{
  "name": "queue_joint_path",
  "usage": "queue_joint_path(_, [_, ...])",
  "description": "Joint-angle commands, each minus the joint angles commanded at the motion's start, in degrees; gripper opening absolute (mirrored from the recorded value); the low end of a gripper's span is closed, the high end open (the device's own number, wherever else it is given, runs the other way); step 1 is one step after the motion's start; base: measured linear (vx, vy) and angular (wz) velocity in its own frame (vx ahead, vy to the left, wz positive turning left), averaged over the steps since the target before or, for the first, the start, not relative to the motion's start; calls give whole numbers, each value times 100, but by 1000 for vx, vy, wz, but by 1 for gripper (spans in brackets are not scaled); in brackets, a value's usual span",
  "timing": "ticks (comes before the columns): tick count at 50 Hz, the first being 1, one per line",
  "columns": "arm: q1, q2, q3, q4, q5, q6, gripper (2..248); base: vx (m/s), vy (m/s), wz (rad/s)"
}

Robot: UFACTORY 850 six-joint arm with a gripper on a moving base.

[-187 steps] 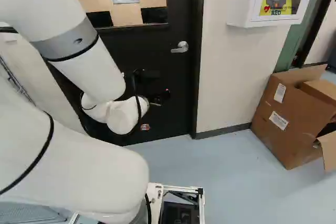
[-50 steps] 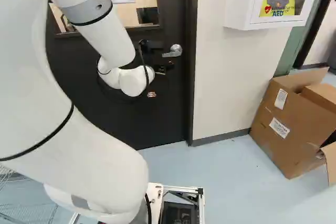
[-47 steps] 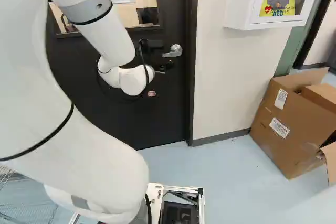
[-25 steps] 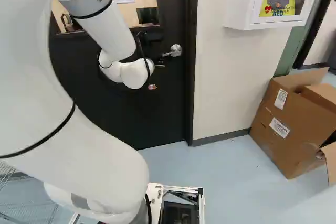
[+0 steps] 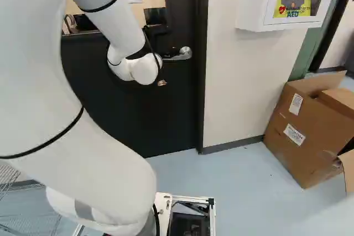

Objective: Open the door and move inside

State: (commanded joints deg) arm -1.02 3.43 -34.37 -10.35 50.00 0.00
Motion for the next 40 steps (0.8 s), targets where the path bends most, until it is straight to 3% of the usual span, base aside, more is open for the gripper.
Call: queue_joint_path(40, [-2, -251, -64, -53, 0, 0, 247, 0, 0, 0])
